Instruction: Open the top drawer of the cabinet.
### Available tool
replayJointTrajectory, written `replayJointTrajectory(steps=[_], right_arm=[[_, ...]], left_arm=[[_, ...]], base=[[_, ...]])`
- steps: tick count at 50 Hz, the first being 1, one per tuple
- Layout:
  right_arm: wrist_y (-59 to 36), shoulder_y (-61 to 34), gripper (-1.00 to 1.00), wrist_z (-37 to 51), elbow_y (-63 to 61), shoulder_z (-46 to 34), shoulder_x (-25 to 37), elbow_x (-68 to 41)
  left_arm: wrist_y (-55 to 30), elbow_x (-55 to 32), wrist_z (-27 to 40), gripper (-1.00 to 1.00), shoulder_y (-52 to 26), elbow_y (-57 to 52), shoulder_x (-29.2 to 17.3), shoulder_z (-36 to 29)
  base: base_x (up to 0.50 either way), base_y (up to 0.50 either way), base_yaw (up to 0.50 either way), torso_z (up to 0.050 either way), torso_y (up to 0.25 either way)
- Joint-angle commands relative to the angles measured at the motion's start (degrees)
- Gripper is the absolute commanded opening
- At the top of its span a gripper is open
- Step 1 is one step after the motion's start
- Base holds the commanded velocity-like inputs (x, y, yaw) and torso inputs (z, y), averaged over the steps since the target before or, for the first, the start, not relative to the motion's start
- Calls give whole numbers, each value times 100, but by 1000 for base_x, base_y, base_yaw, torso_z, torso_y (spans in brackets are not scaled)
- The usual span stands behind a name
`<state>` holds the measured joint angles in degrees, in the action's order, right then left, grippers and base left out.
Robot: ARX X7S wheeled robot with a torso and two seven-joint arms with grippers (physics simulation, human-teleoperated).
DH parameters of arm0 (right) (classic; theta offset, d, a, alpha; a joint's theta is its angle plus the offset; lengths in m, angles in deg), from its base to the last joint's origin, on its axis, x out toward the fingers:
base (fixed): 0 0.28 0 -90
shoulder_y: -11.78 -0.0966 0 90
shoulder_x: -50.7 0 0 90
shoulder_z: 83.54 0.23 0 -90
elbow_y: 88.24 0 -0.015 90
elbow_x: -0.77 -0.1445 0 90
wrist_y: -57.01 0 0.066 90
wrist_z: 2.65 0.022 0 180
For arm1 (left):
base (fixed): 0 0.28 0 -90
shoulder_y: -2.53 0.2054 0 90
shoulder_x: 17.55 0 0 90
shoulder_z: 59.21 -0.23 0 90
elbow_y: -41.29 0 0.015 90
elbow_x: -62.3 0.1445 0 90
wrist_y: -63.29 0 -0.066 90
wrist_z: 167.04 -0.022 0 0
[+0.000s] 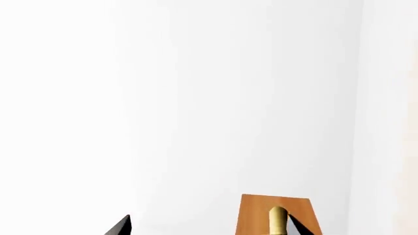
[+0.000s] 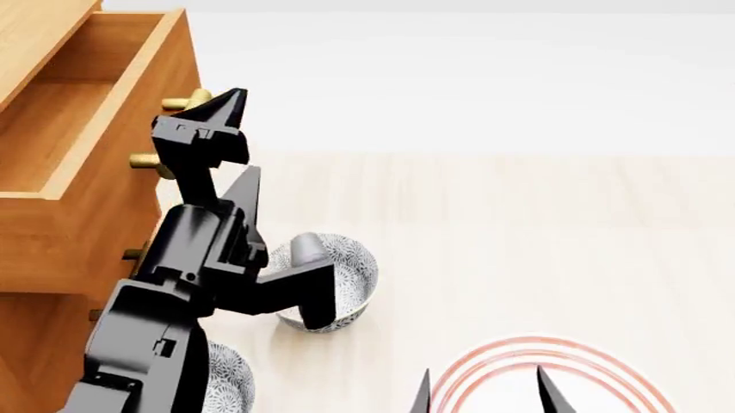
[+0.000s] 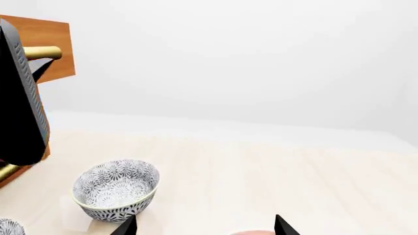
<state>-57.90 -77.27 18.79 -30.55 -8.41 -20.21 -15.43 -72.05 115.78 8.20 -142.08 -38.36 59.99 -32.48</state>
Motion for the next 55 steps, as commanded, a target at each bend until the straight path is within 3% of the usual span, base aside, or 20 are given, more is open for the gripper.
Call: replayJointTrajectory(steps=[1,5,11,15,19,23,29,38,45,49,55], right_arm=[[-53,5,100,51,-85,22,35,-35],[-33,1,100,54,-58,6,33,-28],[-14,20,100,61,-98,19,56,-47],[15,33,100,61,-80,39,69,-63],[61,81,100,57,-94,95,97,-103],[157,164,100,44,-95,146,127,-131],[247,183,100,19,-10,192,139,-170],[246,175,100,28,38,191,161,-177],[272,183,100,45,68,160,158,-155],[261,166,100,53,60,137,158,-149],[221,151,100,71,14,103,163,-152]], left_arm=[[-513,301,-785,100,-228,-903,161,-42],[-1061,469,-1395,100,-471,-1433,424,102],[-1605,1122,-2536,100,-1143,-1938,726,-230],[-2044,990,-3391,100,-1721,-2020,1116,46],[-2089,1051,-3554,100,-2072,-1893,1101,7],[-2434,491,-3895,100,-2266,-1835,1223,510],[-2888,-571,-3974,100,-2907,-1589,1226,1056],[-2317,-1028,-3750,100,-3614,-457,902,1357],[-2455,-1888,-3840,100,-4245,826,1184,2384],[-2531,-2147,-3941,100,-4516,1248,1156,2474],[-2892,-3056,-3444,100,-4982,2309,1233,2672]], base=[[0,0,0,0,0],[0,0,0,0,0],[0,0,0,0,0],[0,0,0,0,0],[0,0,0,0,0],[0,0,0,0,0],[0,0,0,0,0],[0,0,0,0,0],[0,0,0,0,0],[0,0,0,0,0],[0,0,0,0,0]])
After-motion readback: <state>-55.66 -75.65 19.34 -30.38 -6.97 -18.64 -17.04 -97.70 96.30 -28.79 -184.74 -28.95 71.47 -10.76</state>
